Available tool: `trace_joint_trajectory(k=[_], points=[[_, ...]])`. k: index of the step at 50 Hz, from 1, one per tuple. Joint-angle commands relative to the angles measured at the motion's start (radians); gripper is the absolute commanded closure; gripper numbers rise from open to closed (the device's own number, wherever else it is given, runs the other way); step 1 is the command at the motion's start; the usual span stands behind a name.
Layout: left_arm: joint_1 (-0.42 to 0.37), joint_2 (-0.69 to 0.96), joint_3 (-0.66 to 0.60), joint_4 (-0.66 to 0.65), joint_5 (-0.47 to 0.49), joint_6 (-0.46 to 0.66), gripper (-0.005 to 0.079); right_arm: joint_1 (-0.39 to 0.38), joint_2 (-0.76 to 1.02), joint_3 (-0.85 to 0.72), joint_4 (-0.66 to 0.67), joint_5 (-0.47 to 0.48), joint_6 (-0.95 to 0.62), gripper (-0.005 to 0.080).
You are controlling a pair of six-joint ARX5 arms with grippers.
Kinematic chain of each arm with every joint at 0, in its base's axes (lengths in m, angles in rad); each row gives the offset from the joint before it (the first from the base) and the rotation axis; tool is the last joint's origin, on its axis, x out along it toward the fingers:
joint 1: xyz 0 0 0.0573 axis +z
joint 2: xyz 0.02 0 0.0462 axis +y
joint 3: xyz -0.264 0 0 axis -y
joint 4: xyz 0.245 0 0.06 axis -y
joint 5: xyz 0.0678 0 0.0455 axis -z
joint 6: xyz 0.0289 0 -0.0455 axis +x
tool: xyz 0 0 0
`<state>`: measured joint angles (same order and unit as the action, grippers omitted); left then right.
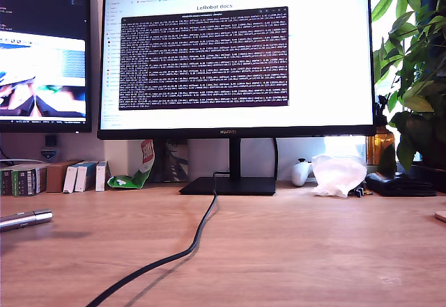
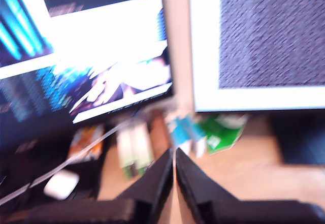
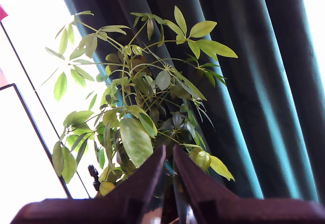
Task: Pick the metallic laser pointer with your right arm, pass it to your left arm, then place it down to the left side of the table
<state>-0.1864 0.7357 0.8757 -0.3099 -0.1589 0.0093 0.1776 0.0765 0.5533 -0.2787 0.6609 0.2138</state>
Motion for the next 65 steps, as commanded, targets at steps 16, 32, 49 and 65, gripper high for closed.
trace_joint_trajectory(k=[16, 32, 49, 65], points=[[-0.011, -0.030, -0.077, 0.022, -0.055, 0.027, 0.0764, -0.036, 0.005, -0.196, 0.244, 0.003, -0.116, 0.0699], [-0.041, -0.096, -0.311, 0.197, -0.060, 0.016, 0.0764, -0.066, 0.005, -0.287, 0.312, -0.142, -0.144, 0.0699], [-0.074, -0.258, -0.550, 0.316, -0.095, 0.025, 0.0764, -0.066, -0.008, -0.398, 0.383, -0.270, -0.239, 0.0699], [-0.074, -0.394, -0.665, 0.272, -0.111, 0.043, 0.0764, -0.064, -0.075, -0.489, 0.359, -0.325, -0.296, 0.0699]])
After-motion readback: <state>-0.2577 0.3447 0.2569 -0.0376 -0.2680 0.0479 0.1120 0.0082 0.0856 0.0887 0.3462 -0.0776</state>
